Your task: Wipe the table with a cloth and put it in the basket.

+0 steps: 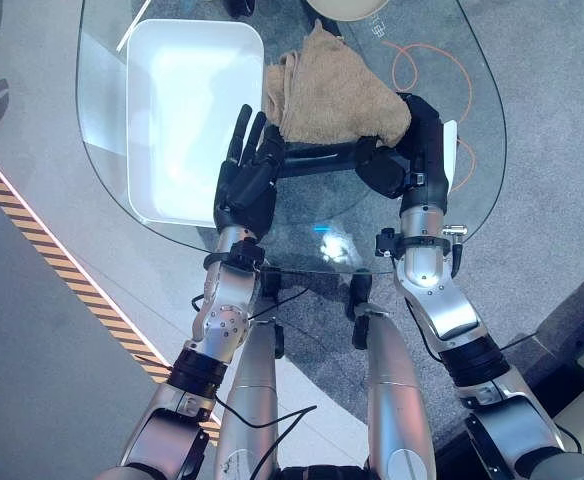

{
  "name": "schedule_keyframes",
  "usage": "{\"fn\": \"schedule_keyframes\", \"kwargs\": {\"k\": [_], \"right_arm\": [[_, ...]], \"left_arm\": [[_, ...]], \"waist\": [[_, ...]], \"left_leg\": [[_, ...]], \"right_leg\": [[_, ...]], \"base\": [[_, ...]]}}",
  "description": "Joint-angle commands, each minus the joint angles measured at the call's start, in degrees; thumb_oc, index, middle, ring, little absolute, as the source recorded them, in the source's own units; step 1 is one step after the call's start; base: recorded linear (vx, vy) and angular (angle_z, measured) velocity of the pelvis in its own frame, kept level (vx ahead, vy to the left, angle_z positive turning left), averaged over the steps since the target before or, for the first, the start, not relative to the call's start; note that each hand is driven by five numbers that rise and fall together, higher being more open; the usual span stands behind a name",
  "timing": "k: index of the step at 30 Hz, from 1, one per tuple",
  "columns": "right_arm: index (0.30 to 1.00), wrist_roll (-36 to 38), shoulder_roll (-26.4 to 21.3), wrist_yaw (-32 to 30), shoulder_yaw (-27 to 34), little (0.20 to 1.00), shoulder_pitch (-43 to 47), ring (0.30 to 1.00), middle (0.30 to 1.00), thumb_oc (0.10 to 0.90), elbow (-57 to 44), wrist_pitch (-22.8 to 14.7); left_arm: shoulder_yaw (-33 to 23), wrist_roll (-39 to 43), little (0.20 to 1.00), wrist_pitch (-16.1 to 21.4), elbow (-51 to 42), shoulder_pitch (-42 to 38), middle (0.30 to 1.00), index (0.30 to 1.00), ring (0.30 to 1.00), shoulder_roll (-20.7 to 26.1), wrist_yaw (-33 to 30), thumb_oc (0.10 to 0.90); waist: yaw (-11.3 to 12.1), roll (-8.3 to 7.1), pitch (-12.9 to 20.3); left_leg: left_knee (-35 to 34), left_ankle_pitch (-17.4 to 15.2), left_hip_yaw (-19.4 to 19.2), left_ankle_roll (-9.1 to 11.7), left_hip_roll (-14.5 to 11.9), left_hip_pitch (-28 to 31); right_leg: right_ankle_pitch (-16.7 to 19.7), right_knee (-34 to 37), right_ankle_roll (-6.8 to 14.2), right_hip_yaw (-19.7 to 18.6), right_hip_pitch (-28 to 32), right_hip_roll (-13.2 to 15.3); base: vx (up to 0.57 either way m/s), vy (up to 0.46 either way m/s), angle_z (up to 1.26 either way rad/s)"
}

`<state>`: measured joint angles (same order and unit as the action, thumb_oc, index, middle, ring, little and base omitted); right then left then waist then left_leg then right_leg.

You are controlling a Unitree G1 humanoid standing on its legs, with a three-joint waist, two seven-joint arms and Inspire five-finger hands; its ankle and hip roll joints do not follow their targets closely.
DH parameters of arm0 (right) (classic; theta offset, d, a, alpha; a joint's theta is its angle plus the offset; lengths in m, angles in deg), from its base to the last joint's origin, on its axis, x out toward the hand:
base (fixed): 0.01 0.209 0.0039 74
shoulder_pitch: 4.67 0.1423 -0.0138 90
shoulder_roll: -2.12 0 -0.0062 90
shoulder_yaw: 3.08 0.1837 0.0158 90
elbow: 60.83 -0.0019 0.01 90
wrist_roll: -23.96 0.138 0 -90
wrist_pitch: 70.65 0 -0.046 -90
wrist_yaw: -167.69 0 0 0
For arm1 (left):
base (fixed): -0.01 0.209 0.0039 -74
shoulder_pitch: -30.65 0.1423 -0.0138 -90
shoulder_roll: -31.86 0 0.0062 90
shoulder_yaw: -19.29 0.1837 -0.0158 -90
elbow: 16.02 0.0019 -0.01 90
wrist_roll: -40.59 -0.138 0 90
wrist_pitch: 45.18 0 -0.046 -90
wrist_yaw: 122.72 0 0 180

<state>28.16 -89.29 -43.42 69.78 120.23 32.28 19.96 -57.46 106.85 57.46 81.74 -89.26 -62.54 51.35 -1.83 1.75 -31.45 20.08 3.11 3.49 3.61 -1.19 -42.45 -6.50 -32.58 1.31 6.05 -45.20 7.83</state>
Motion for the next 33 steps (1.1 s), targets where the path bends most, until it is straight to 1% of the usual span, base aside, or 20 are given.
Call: {"fn": "schedule_keyframes", "kwargs": {"k": [1,6,8,9,10,14,20,21,30,33], "right_arm": [[0.3,-1.1,2.3,1.6,0.3,0.2,7.4,0.3,0.3,0.1,-16.3,-8.1],[0.3,-0.9,2.6,2.5,-0.2,0.2,7.2,0.3,0.3,0.1,-16.0,-6.7],[0.3,-1.1,2.9,2.6,-0.5,0.2,6.8,0.3,0.3,0.1,-15.6,-6.3],[0.3,-1.1,2.9,2.5,-0.5,0.2,6.8,0.3,0.3,0.1,-15.6,-6.3],[0.3,-1.3,3.1,2.1,-0.6,0.2,6.7,0.3,0.3,0.1,-15.3,-6.0],[0.3,-2.2,3.0,-0.4,-0.1,0.2,6.3,0.3,0.3,0.1,-14.5,-6.1],[0.3,-1.4,2.9,-0.6,0.7,0.2,6.4,0.3,0.3,0.1,-13.9,-6.3],[0.3,-1.1,2.9,0.5,0.8,0.2,6.3,0.3,0.3,0.1,-13.8,-5.2],[0.3,-1.7,3.8,2.3,-0.3,0.2,6.4,0.3,0.3,0.1,-13.0,-4.1],[0.3,-1.5,3.6,3.2,-0.9,0.2,6.7,0.3,0.3,0.1,-12.9,-3.0]], "left_arm": [[1.6,-2.0,0.9,2.1,-9.5,-5.9,0.9,0.9,0.9,-1.0,3.5,0.8],[1.6,-4.2,0.9,4.2,-9.8,-6.1,0.9,0.9,0.9,-0.8,3.4,0.8],[1.4,-6.0,0.9,5.8,-10.3,-6.0,0.9,0.9,0.9,-1.1,3.4,0.8],[1.4,-6.2,0.9,5.9,-10.3,-6.0,0.9,0.9,0.9,-1.1,3.4,0.8],[1.3,-6.6,0.9,6.9,-10.7,-6.0,0.9,0.9,0.9,-1.1,3.2,0.8],[0.8,-7.2,0.9,8.8,-11.4,-5.9,0.9,0.9,0.9,-1.3,3.5,0.8],[0.6,-7.7,0.9,9.4,-11.4,-6.0,0.9,0.9,0.9,-1.4,3.4,0.8],[0.3,-7.3,0.9,9.8,-11.5,-6.2,0.9,0.9,0.9,-1.1,4.0,0.8],[0.6,-8.2,0.9,9.5,-11.9,-6.5,0.9,0.9,0.9,-1.7,5.1,0.8],[0.5,-7.9,0.9,9.5,-11.9,-6.8,0.9,0.9,0.9,-1.6,5.5,0.8]], "waist": [[0.6,-0.53,1.7],[0.7,-0.48,1.7],[0.7,-0.52,1.7],[0.7,-0.51,1.7],[0.8,-0.48,1.7],[0.9,-0.52,1.7],[0.9,-0.6,1.7],[0.8,-0.6,1.7],[1.0,-0.54,1.7],[1.0,-0.54,1.7]], "left_leg": [[1.1,-3.2,-5.2,-5.5,2.3,2.7],[1.1,-3.3,-5.1,-5.6,2.3,2.8],[1.2,-3.2,-5.0,-5.6,2.4,2.7],[1.2,-3.2,-5.0,-5.6,2.4,2.7],[1.2,-3.2,-4.9,-5.6,2.4,2.6],[1.2,-3.2,-4.8,-5.5,2.5,2.6],[1.1,-3.2,-4.7,-5.6,2.6,2.7],[1.1,-3.2,-4.8,-5.6,2.5,2.8],[1.2,-3.3,-4.6,-5.7,2.6,2.8],[1.0,-3.2,-4.7,-5.7,2.6,2.9]], "right_leg": [[3.8,4.9,-0.5,-2.3,3.6,-5.1],[3.7,4.9,-0.5,-2.3,3.7,-5.0],[3.7,4.9,-0.6,-2.3,3.7,-5.1],[3.7,4.9,-0.6,-2.3,3.7,-5.1],[3.7,4.8,-0.6,-2.3,3.6,-5.1],[3.6,4.7,-0.7,-2.3,3.5,-5.1],[3.5,4.5,-0.6,-2.3,3.5,-5.2],[3.5,4.4,-0.6,-2.3,3.5,-5.2],[3.5,4.3,-0.6,-2.2,3.4,-5.1],[3.6,4.4,-0.7,-2.2,3.5,-5.1]], "base": [[0.0,0.0,0.0],[0.0,0.0,0.0],[0.0,0.0,0.0],[0.0,0.0,0.0],[0.0,0.0,0.0],[0.0,0.0,0.0],[0.0,0.0,0.0],[0.0,0.0,0.0],[0.0,0.0,0.0],[0.0,0.0,0.0]]}}
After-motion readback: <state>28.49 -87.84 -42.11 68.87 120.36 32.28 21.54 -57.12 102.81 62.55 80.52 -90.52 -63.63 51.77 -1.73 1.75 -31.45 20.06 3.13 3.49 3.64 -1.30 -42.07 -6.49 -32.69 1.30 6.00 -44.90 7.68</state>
